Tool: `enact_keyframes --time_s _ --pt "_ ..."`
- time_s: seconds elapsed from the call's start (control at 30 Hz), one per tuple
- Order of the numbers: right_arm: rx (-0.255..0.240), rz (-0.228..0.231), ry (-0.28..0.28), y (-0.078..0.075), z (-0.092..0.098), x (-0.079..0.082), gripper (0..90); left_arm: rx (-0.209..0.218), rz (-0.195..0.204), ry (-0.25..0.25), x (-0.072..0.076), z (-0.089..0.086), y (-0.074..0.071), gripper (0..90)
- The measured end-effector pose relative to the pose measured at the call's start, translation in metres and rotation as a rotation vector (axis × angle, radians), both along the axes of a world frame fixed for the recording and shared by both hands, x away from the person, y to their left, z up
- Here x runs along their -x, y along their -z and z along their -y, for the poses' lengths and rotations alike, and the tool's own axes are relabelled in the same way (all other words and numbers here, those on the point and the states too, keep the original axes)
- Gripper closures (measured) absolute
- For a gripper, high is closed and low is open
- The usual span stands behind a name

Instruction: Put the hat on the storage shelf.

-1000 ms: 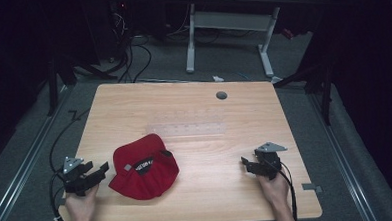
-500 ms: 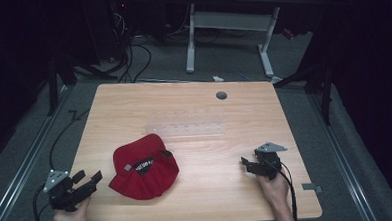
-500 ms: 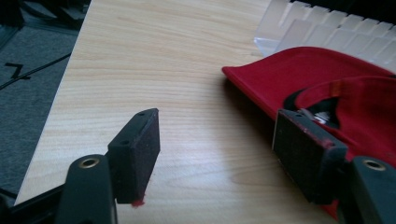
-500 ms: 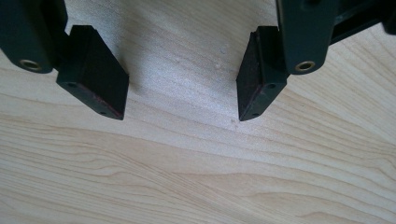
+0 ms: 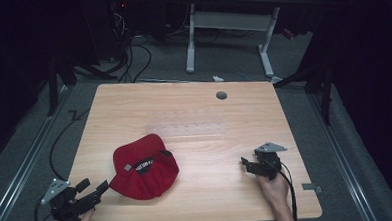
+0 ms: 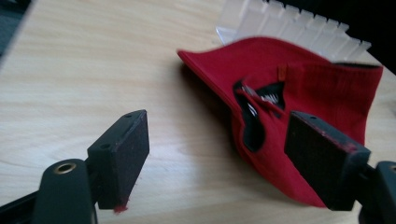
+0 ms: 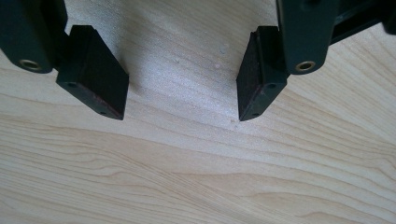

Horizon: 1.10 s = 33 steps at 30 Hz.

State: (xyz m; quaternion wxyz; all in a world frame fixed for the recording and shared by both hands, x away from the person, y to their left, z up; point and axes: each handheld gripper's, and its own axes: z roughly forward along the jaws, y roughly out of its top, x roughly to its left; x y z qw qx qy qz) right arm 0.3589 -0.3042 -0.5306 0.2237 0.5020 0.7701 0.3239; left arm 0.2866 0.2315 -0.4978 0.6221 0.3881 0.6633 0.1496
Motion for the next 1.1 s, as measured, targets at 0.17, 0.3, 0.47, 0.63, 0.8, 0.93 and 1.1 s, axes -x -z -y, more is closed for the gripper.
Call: enact_keyframes --time_s 0.17,0.3,0.47,0.63,0.8,0.93,1.1 --pt "0.001 0.001 -0.002 0.000 0.000 0.000 34.5 0.035 -0.039 0.049 -0.006 0.014 0.008 19.9" --pt "0.001 0.001 -0.003 0.000 0.000 0.000 34.5 0.028 -0.045 0.067 -0.010 0.025 0.010 19.0" --pt "0.001 0.002 -0.006 0.000 0.000 0.000 34.3 0.003 -0.058 0.078 -0.021 0.037 0.012 19.4" --pt "0.004 0.004 -0.009 0.000 0.000 0.000 34.3 -0.029 -0.073 0.065 -0.034 0.046 0.015 21.3" --pt "0.003 0.003 -0.009 0.000 0.000 0.000 34.3 -0.049 -0.096 0.049 -0.043 0.052 0.017 27.3" --pt "0.004 0.003 -0.008 0.000 0.000 0.000 34.3 -0.045 -0.103 0.064 -0.048 0.060 0.018 34.0" --pt "0.004 0.003 -0.009 0.000 0.000 0.000 34.3 -0.049 -0.124 0.099 -0.051 0.066 0.023 41.6"
